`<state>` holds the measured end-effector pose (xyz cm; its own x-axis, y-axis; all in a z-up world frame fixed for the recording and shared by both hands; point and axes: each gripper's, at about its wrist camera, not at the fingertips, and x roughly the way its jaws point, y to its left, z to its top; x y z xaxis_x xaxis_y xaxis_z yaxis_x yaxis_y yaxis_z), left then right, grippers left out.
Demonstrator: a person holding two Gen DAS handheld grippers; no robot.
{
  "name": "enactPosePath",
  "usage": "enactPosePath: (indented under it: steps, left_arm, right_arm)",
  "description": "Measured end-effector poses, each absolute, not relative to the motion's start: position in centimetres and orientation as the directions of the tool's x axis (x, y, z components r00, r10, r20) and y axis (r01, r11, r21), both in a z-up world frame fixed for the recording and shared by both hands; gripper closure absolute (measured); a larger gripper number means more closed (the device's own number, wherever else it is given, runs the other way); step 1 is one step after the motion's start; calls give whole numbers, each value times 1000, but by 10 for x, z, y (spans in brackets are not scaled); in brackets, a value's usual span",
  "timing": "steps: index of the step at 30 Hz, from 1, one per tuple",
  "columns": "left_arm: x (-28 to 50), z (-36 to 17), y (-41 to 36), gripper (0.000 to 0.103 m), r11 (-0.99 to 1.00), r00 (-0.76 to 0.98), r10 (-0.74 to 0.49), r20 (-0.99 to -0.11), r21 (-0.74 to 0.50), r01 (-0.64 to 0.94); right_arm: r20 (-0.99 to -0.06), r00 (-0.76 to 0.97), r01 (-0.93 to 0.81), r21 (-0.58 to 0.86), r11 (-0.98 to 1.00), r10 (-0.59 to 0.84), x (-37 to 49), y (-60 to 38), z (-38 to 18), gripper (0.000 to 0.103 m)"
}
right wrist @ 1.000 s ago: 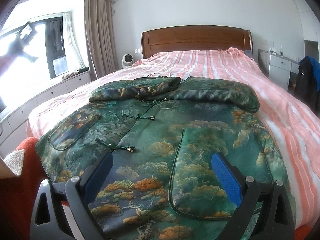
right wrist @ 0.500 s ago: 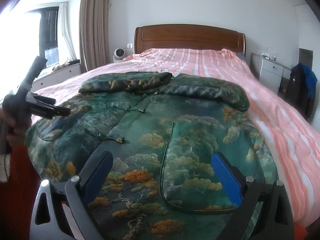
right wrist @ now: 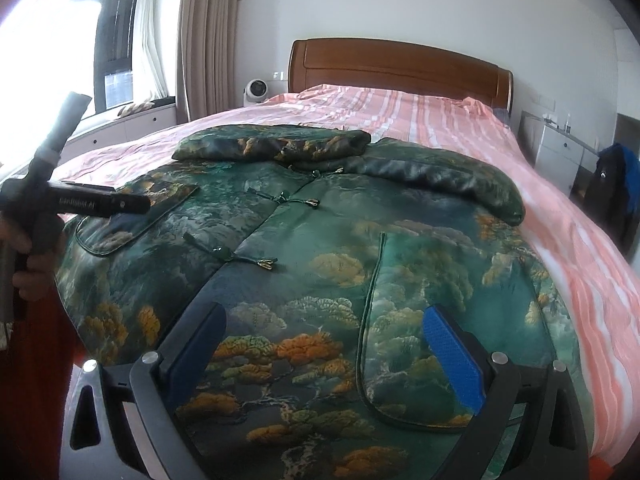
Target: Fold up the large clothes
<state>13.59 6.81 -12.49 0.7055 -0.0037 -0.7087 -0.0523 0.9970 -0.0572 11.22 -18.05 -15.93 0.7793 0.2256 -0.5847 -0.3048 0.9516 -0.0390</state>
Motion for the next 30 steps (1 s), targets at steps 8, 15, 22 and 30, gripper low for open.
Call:
enactPosePath:
  steps: [8, 15, 22, 30]
  left_arm:
    - [135, -127, 64, 1, 998, 707, 34, -707, -12, -61]
    - [134, -125, 73, 1, 996, 710, 44, -703, -27, -89]
    - [135, -127, 74, 1, 995, 705, 50, -708, -24, -95]
    - [134, -125, 77, 1, 993, 708, 64, -703, -22, -112]
  right_arm:
    - [-583, 779, -297, -18, 955, 231, 114, -185, -158, 5]
    - [-582, 779, -303, -23, 953, 234, 114, -183, -158, 5]
    - [-582, 778, -305, -25, 952, 235, 114, -182, -159, 5]
    - [-580, 780, -305, -23, 952, 236, 113, -182, -159, 5]
